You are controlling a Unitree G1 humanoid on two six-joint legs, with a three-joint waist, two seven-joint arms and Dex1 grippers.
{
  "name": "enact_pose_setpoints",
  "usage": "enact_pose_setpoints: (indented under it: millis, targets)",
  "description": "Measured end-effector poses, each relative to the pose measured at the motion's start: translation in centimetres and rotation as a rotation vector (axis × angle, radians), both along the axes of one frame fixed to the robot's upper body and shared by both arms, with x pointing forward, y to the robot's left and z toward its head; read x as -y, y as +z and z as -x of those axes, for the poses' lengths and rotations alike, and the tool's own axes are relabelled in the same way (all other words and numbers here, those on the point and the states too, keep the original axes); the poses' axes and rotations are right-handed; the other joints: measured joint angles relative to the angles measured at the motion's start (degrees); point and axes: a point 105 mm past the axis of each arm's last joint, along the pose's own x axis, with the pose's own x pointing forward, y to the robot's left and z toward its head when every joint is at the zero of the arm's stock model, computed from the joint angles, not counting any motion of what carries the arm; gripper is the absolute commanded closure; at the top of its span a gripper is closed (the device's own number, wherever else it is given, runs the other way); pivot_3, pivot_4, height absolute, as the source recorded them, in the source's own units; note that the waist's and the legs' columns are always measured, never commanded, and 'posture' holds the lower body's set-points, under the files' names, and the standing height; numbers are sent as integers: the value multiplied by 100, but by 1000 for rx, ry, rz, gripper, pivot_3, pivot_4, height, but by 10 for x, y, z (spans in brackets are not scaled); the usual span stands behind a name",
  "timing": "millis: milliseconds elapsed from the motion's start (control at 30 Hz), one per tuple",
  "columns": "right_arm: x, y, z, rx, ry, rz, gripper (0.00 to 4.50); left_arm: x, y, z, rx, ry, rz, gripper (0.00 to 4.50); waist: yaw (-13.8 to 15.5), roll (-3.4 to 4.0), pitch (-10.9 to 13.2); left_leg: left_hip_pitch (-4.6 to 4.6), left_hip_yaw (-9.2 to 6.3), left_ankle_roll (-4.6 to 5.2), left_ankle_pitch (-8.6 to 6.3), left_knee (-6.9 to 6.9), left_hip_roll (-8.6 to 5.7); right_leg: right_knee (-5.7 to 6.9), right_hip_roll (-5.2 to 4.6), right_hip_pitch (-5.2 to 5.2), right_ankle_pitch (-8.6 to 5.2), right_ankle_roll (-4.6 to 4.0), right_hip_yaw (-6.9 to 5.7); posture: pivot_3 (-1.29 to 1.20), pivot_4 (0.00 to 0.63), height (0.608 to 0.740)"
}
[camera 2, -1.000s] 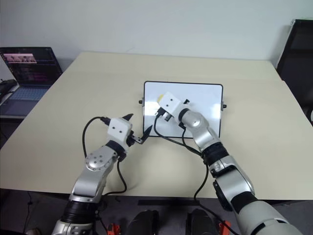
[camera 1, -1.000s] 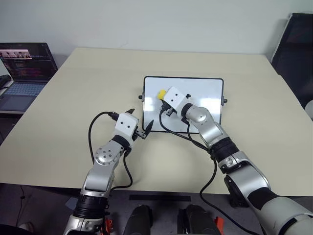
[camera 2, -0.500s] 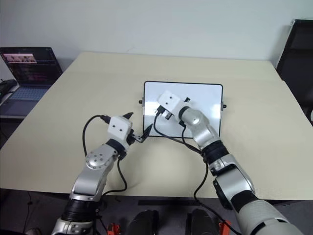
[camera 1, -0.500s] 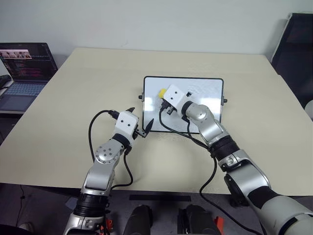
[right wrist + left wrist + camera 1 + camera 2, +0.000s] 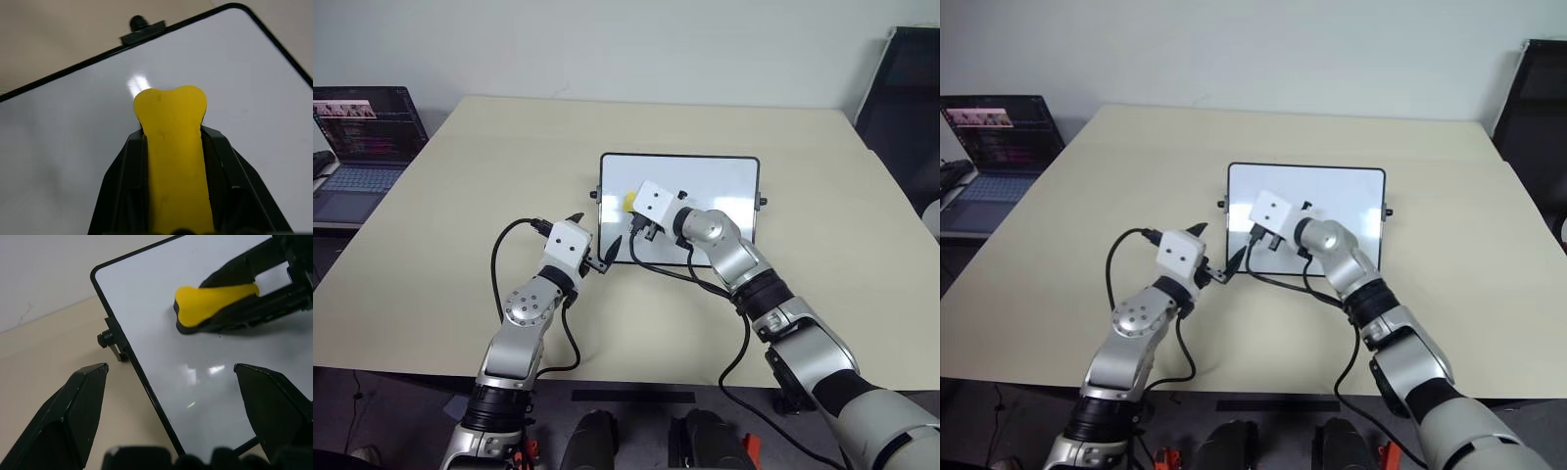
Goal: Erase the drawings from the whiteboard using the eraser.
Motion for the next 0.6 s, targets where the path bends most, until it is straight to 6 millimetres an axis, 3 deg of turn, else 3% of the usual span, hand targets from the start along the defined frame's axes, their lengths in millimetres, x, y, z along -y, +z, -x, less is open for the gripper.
enact_pose_setpoints:
  millis: [400, 500, 600]
  targets:
    - [5, -30, 26, -73, 41, 37, 3362, -5, -3, 1, -7, 24, 4, 0, 12, -1, -1, 9, -5, 0, 0, 4, -1, -1, 0, 13, 0, 0, -4, 0, 150, 740]
    - [11, -23, 21, -49, -1, -4, 3362, -5, -3, 1, -7, 23, 4, 0, 16, -1, -1, 8, -5, 0, 1, 4, -1, -2, 0, 13, 0, 0, -5, 0, 150, 740]
    - [25, -2, 6, 26, -92, -88, 3362, -3, -2, 0, -5, 16, 3, 0, 15, -1, -1, 6, -2, -1, 1, 3, -2, -4, 1, 9, 0, 0, -3, 0, 150, 740]
